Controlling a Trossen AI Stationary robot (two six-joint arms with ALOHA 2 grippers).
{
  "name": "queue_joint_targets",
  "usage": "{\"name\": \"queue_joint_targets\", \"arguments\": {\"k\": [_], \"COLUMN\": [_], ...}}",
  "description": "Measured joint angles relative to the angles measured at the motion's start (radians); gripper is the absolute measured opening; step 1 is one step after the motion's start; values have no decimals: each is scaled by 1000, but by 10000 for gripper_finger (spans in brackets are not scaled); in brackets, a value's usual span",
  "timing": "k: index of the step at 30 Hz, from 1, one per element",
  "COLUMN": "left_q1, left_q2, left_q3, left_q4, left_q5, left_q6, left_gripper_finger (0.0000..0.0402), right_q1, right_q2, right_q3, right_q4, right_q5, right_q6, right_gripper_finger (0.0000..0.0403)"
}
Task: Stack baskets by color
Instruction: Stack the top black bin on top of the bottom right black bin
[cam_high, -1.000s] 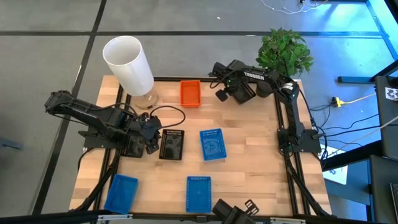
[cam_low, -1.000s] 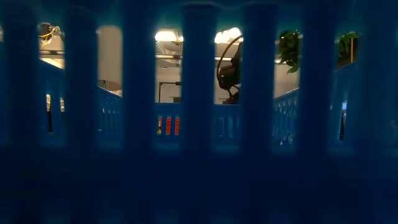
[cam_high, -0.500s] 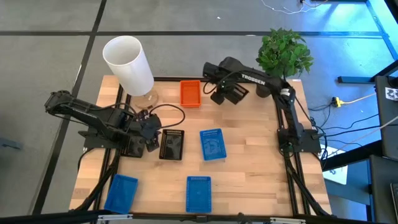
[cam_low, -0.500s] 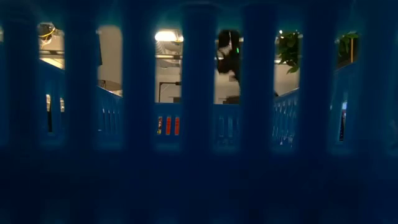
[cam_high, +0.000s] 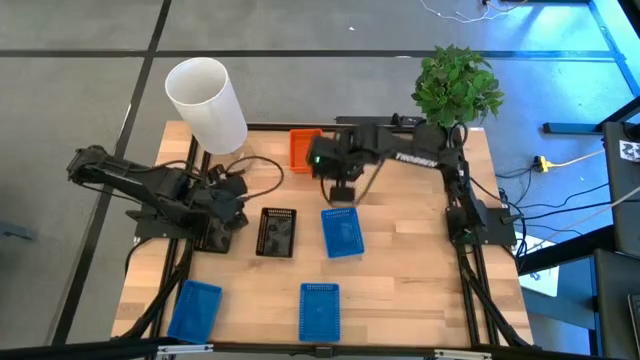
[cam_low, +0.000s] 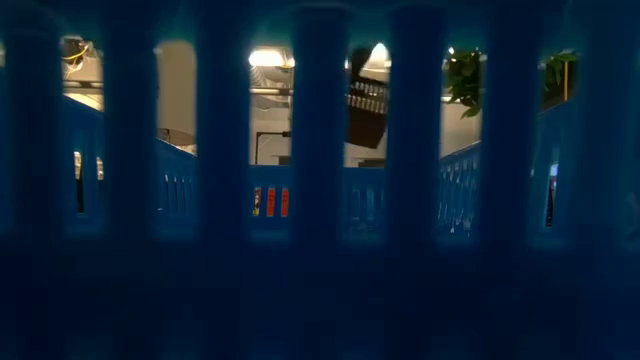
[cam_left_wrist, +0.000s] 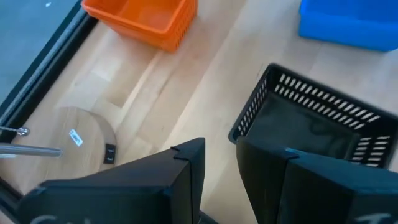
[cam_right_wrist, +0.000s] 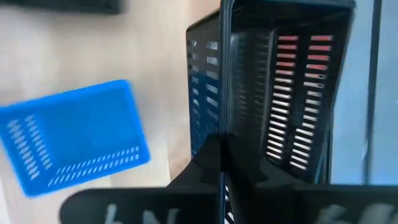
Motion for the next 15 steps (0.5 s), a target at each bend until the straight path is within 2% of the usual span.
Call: {"name": "queue_joint_targets", "arguments": {"k": [3,8,15], "left_q1": [0,0,0], "left_q2": [-66,-154,-196], "left_q3": [0,0,0], "left_q4": [1,9,8], "left_q5": [0,0,-1], "left_q6": [15,51,63], "left_gripper_finger": [84,84,84], "right_q1": [63,136,192], "right_q2": [0,2,2], "right_q3": [-8,-17,-17], "right_q4": [32,180,332], "right_q5": [-11,-54,-122], "right_q6": [-110,-263,-509], "right_gripper_finger": [2,2,2]}}
